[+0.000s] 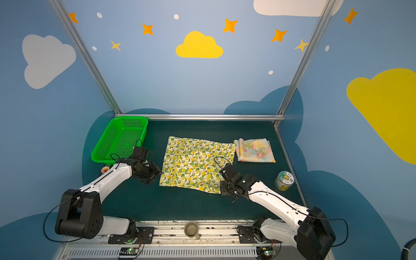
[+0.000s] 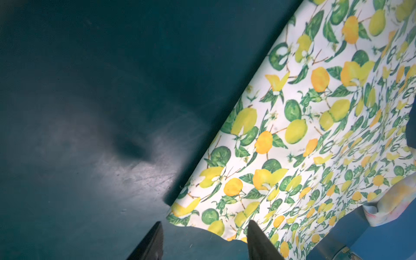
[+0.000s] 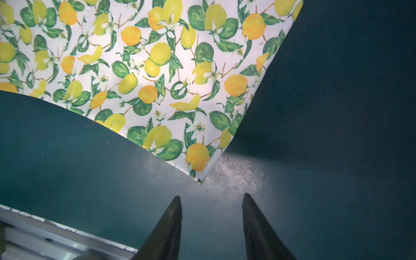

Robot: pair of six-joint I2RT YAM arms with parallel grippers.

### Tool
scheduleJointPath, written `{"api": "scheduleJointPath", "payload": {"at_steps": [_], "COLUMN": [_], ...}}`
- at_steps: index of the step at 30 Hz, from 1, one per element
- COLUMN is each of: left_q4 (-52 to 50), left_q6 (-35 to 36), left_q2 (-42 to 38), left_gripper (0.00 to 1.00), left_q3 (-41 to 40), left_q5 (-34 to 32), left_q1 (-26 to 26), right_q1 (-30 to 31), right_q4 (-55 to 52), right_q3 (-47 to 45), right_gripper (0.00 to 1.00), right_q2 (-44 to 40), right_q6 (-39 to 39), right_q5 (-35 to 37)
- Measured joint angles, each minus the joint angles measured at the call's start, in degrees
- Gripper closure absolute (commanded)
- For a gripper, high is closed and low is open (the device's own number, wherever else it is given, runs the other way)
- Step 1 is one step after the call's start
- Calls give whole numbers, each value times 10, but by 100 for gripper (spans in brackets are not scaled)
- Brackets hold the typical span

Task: Fold and stack skirts
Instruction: Smooth out the skirt at the center of the table, then flatten out the skirt at the center of the table.

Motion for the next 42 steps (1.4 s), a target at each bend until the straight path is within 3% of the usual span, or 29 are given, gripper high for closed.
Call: {"api": "scheduleJointPath", "payload": {"at_steps": [13,23,26,31,34,39,42], "left_q4": [25,47,48,51,52,48,43], "left_q6": [0,0,0,0,0,5,6], "left_q2": [69,96,97,97,97,97,97], "left_gripper": [41,45,46,46,46,40,42], "left_q3": [-1,-1,-1,-1,-1,-1,-1], "left_q5": [13,19,19,21,21,23,31], "left_q1": [3,7,7,7,7,11,19], "right_q1": [-79,-84,-85,-88,-91,-101,-113], "right_q4": [108,198,215,229,228,210,194], "right_q3": [-88,-113,-113,-113,-114,-114,-114], "right_gripper": [53,55,61,88,99,100,100], "right_q2": [3,39,57,77,73,36,17], "right_q6": [94,156,164,173,178,176,171], "right_q5": [-97,-153,-165,-179,-181,-180,-180]}}
